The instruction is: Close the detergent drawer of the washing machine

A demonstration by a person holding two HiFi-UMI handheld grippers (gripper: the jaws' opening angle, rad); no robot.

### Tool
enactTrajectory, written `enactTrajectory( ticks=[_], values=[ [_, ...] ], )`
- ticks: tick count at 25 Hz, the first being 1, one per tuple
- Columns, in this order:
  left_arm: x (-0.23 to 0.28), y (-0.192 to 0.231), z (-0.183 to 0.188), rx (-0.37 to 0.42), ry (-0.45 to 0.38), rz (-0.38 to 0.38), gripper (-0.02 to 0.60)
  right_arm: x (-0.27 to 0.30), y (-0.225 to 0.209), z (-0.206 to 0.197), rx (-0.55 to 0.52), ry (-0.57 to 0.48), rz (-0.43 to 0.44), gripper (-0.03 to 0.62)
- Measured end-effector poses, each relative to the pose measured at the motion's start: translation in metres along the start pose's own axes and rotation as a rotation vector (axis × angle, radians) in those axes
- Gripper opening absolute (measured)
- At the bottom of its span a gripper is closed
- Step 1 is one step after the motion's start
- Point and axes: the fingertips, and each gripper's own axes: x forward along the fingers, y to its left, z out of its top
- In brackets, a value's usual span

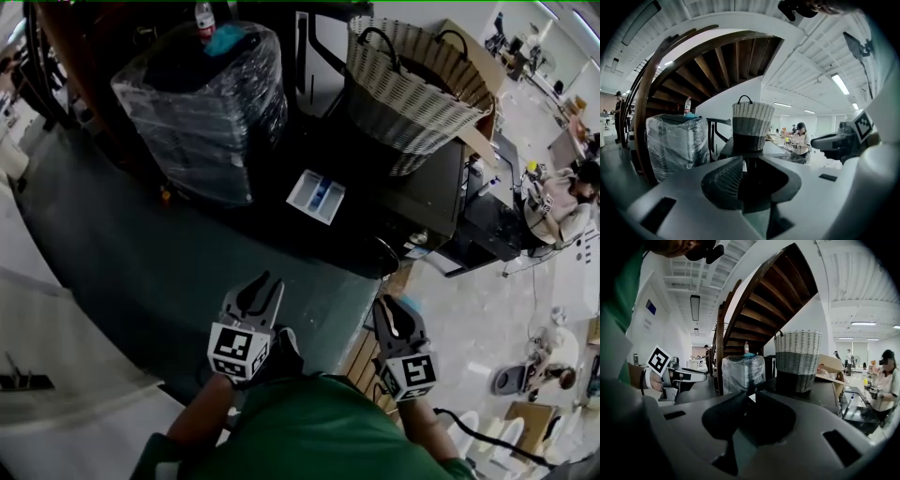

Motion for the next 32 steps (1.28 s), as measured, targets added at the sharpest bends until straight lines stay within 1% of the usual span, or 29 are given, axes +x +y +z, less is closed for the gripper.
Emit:
enactTrajectory(
  ticks=[3,5,8,12,17,20,22,24,28,32],
  values=[
    [0.014,0.011,0.003,-0.018,0.009,-0.027,0.112,0.018,0.001,0.002,-0.008,0.05,-0.005,0.078],
    [0.02,0.019,0.0,-0.027,0.022,-0.029,0.112,0.027,0.001,0.001,0.0,0.074,-0.01,0.077],
    [0.026,0.032,-0.01,-0.049,0.045,-0.027,0.112,0.041,0.0,0.003,0.007,0.07,-0.013,0.077],
    [0.043,0.039,-0.022,-0.062,0.078,-0.035,0.112,0.055,-0.008,-0.004,-0.006,0.091,-0.003,0.075],
    [0.063,0.043,-0.02,-0.058,0.077,-0.011,0.112,0.077,-0.022,-0.003,0.007,0.093,0.021,0.074],
    [0.076,0.044,-0.021,-0.066,0.101,-0.003,0.112,0.094,-0.03,0.004,-0.004,0.104,0.06,0.072],
    [0.086,0.046,-0.019,-0.067,0.113,0.007,0.112,0.11,-0.038,0.011,-0.015,0.077,0.099,0.071],
    [0.098,0.049,-0.017,-0.057,0.116,0.039,0.112,0.125,-0.048,0.016,-0.014,0.069,0.134,0.071],
    [0.128,0.055,-0.017,-0.045,0.104,0.11,0.112,0.152,-0.075,0.013,-0.012,0.103,0.204,0.064],
    [0.163,0.053,-0.029,-0.043,0.138,0.144,0.112,0.174,-0.108,0.011,-0.015,0.112,0.251,0.063]
  ],
)
